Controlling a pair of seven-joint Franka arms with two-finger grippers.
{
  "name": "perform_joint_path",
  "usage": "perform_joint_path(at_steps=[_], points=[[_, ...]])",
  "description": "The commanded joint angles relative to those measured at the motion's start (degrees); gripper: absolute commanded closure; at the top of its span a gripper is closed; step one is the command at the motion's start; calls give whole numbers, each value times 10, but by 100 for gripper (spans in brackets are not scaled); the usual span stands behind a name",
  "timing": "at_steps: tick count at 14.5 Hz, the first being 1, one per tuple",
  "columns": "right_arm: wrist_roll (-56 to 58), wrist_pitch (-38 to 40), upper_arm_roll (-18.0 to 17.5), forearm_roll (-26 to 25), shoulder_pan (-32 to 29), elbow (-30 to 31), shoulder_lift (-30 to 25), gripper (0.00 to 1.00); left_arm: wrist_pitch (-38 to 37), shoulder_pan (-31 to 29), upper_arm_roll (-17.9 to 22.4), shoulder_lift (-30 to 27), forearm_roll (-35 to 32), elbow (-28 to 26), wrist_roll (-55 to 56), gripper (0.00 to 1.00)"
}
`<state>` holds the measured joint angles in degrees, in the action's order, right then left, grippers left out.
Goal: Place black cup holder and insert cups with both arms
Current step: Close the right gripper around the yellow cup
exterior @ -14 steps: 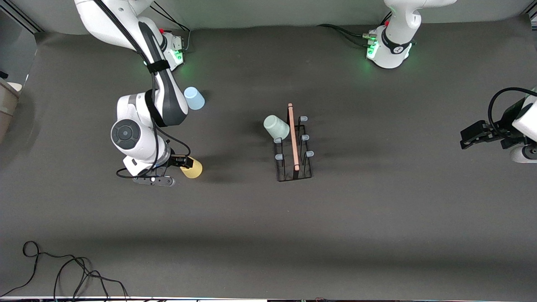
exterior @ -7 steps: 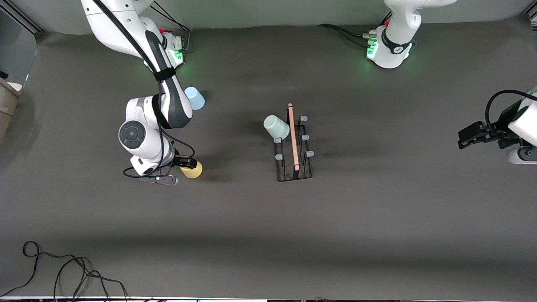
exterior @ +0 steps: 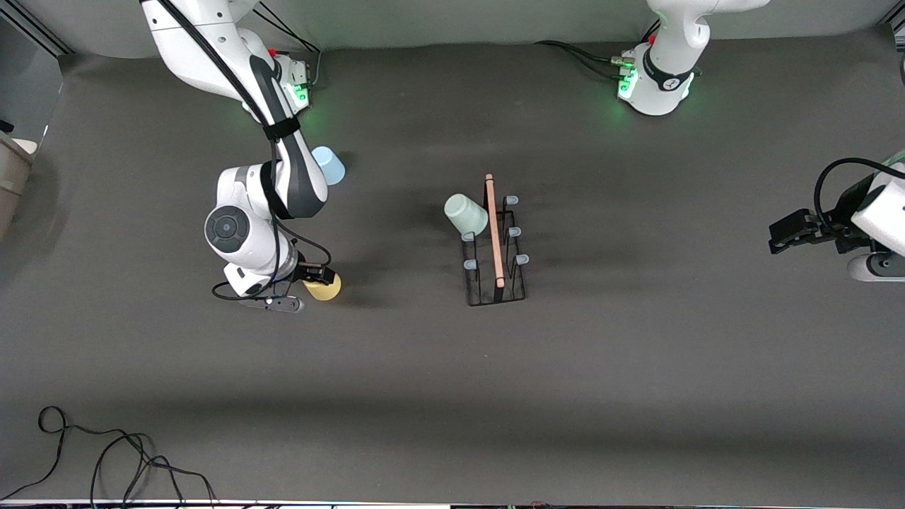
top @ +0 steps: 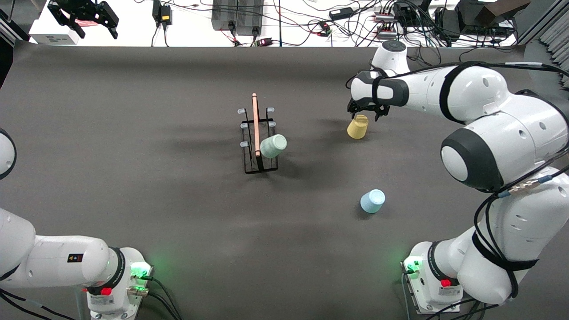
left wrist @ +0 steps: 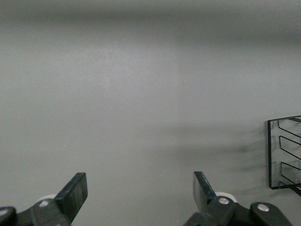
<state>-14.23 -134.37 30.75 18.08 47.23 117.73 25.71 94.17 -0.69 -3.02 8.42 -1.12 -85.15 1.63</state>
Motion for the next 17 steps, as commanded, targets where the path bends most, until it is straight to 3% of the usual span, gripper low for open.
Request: perform_joint_path(at_steps=[1, 2, 3, 6, 11, 14, 17], points=[[19, -15, 2, 21, 15, 7, 4, 35, -2, 0, 1, -3, 6, 0, 2, 0], [19, -10, 2, 21, 15, 8, -2, 74, -2, -1, 1, -3, 6, 0, 2, 0], [20, -5, 3, 21, 15, 9, -10, 98, -5, -1, 1, -4, 6, -1, 2, 0], [21, 22, 5, 21, 15, 8, -34, 100, -7, 0, 0, -6, 8, 0, 2, 0], [19, 133, 23, 20, 10, -26, -118, 100, -3, 0, 1, -5, 9, 1, 2, 0], [-50, 196, 23, 20, 15, -100, -128, 100, -4, 0, 1, -6, 9, 1, 2, 0], [-153, 242, 10, 21, 21, -201, -100, 100, -2, -1, 1, -5, 9, 3, 3, 0]])
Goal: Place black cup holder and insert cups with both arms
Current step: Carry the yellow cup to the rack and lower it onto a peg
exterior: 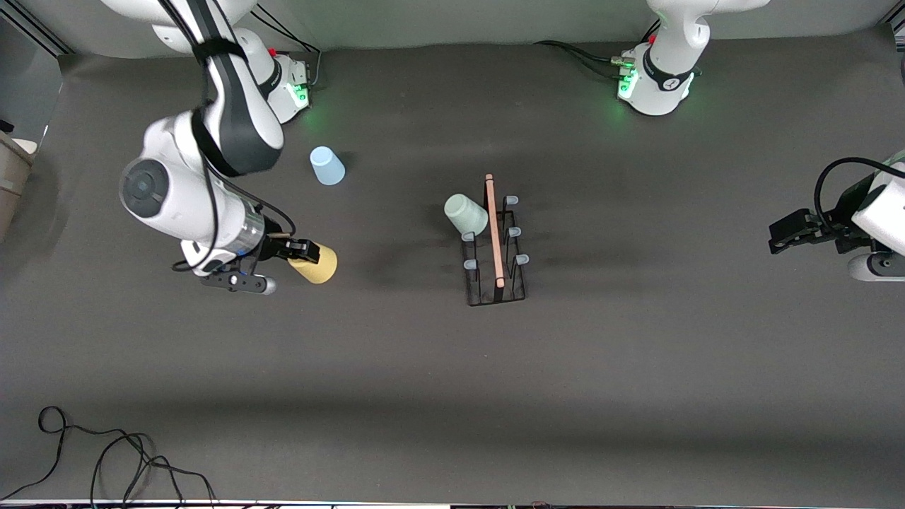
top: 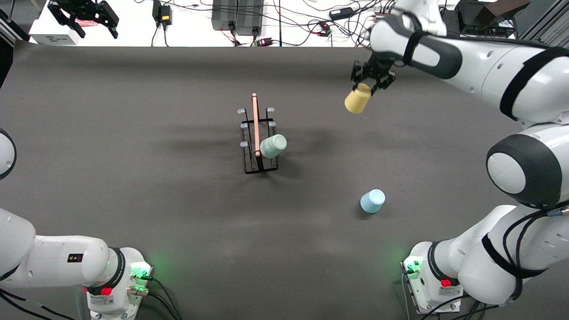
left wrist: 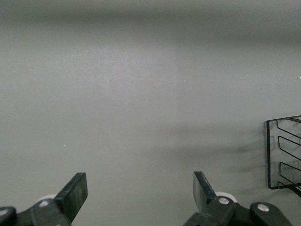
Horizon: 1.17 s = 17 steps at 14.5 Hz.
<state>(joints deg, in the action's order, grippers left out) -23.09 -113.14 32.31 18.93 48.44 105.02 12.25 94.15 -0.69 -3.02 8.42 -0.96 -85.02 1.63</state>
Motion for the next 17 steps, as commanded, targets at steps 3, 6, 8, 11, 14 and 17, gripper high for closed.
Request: perform_joint_path(at_steps=[3, 6, 8, 11, 14, 17], points=[[-155, 30, -8, 33, 33, -148, 79, 100, 2, 0, 1, -4, 7, 0, 3, 0], [-245, 30, -10, 45, 57, -238, 148, 100, 2, 0, 1, -3, 7, 0, 3, 0], [-304, 30, -10, 45, 75, -298, 202, 100, 3, 0, 1, -3, 7, 1, 3, 0], [-355, 25, -13, 44, 90, -343, 253, 100, 3, 0, 1, -4, 7, 1, 3, 0], [-379, 22, -44, 43, 90, -361, 276, 100, 2, 0, 1, -4, 7, 1, 3, 0], [-406, 9, -59, 42, 96, -363, 282, 100, 3, 0, 1, -4, 7, 1, 3, 0]])
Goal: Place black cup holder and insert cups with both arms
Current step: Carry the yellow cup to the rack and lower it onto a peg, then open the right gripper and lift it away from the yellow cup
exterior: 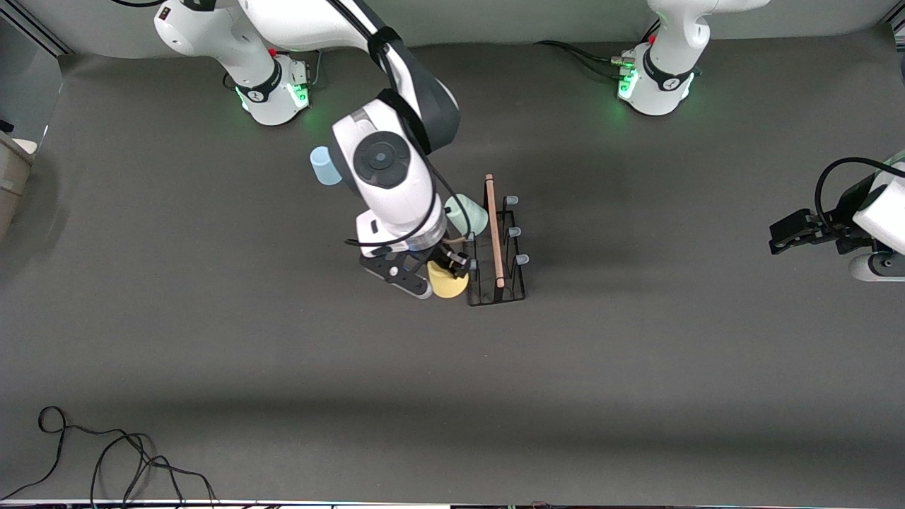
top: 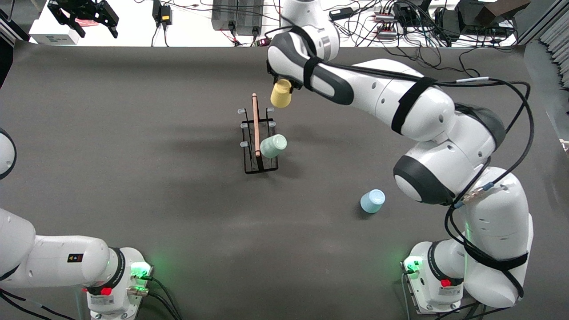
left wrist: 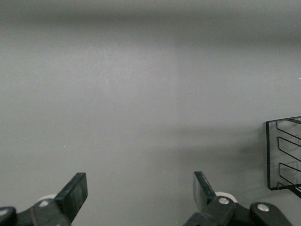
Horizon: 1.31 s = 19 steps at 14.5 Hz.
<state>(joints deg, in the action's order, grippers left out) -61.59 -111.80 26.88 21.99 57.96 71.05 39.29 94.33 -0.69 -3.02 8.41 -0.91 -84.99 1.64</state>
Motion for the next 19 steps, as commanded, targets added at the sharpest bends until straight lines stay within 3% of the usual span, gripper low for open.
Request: perform_joint_path(at_steps=[1, 10, 11, 12, 15, 18, 19], points=[[-22, -9, -7, 12, 1, -23, 12, 100, 1, -1, 1, -4, 6, 1, 3, 0], [-22, -37, -10, 11, 16, -15, 39, 100, -2, -1, 1, -7, 6, 2, 3, 0], [-22, -38, -10, 10, 16, -15, 41, 66, 1, -3, 1, -7, 6, 4, 2, 0], [-21, -38, -10, 9, 16, -15, 46, 41, 1, -6, 1, -7, 7, 5, 2, 0], [-19, -37, -10, 10, 15, -15, 45, 13, 0, -5, 1, -7, 7, 5, 3, 0], [-10, -29, -7, 6, 8, -15, 32, 0, 0, -6, 1, -7, 7, 5, 3, 0], [-5, -20, -5, 6, 5, -15, 22, 0, 0, -6, 1, -7, 7, 4, 3, 0]])
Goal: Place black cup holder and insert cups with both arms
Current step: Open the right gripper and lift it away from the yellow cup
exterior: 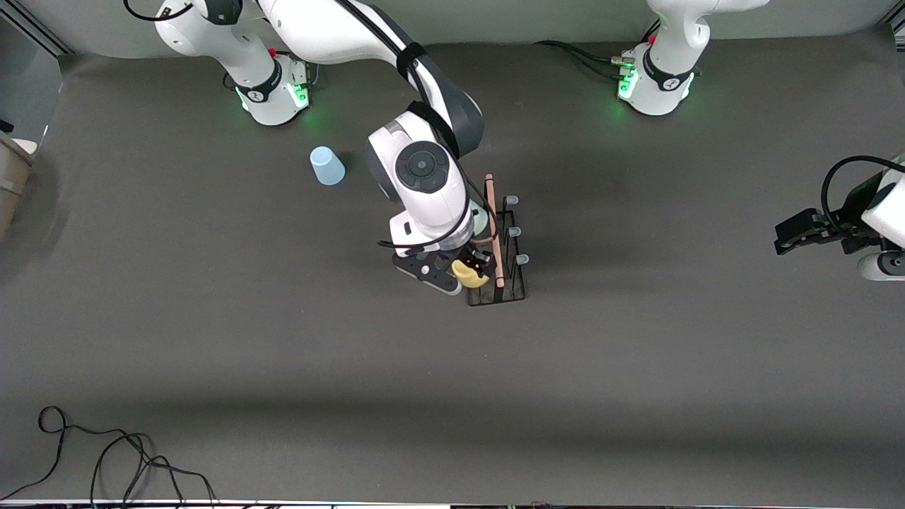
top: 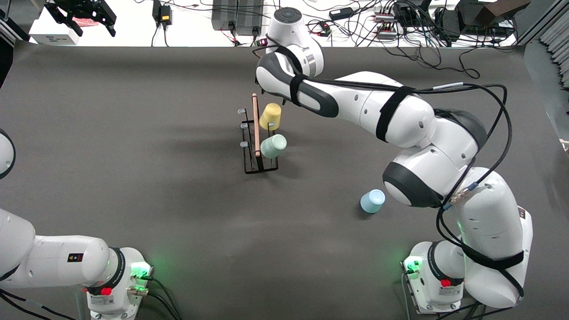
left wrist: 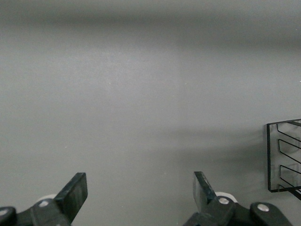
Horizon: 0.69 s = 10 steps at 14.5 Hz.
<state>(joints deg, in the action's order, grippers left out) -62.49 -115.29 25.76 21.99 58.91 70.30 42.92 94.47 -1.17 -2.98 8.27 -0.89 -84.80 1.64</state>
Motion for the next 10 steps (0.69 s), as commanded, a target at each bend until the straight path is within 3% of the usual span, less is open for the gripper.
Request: perform_joint_path(at_steps=[1, 7, 10], points=[[17, 31, 8, 6, -10, -9, -23, 0, -2, -1, 1, -5, 7, 2, 3, 0], [229, 215, 10, 2, -109, -7, -133, 0, -2, -2, 1, -5, 6, 2, 3, 0], [341, 309, 45, -45, -132, -6, -178, 0, -1, -1, 1, -5, 6, 2, 4, 0]])
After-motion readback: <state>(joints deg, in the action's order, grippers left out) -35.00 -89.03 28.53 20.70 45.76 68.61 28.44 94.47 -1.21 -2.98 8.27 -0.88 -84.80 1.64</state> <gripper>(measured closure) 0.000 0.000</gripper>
